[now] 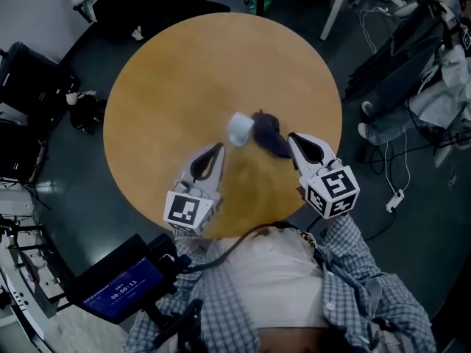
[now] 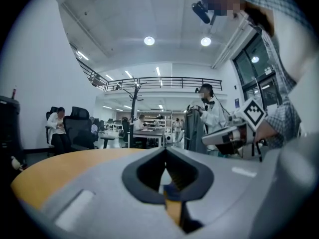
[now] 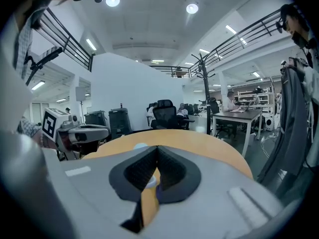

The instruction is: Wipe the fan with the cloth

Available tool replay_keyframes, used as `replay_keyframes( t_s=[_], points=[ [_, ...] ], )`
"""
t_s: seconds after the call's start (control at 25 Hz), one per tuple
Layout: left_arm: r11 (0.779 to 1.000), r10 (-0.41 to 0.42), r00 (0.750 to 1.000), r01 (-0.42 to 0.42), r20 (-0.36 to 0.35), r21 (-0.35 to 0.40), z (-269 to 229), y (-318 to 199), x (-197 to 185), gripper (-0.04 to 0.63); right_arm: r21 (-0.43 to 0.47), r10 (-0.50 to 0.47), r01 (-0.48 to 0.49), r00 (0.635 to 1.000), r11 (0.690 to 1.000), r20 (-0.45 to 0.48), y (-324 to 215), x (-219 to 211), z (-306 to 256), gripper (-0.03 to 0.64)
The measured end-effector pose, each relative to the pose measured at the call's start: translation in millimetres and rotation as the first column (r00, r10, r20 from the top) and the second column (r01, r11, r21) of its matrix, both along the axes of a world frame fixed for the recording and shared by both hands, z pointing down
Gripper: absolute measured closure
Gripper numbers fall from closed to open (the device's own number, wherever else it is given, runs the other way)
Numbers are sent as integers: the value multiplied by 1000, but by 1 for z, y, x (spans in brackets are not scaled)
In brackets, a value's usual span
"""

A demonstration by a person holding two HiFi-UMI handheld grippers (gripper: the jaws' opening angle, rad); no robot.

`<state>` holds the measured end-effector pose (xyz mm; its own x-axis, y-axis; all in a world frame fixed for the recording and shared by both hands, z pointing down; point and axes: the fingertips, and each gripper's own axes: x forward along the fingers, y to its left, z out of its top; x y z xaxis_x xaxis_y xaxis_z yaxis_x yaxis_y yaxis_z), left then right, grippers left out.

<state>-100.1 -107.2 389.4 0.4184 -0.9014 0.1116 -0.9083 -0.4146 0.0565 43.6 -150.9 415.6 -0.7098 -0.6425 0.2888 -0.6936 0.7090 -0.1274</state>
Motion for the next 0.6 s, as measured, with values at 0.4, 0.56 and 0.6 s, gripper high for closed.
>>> replay_keyframes(
  t_s=[0.4,0.56,0.6],
  points=[
    [1000,21,1000,-21,-3,4,2,0,2,595,-6,-21,21,1000,1000,0,1,-4,4,614],
    [999,31,1000,-31,-1,20,2,-2,5,595,-8,-25,25,1000,1000,0,-2,-4,2,614],
    [999,29,1000,-29,-2,20,2,-2,4,595,-8,-27,27,1000,1000,-1,-3,-4,2,614]
  ],
)
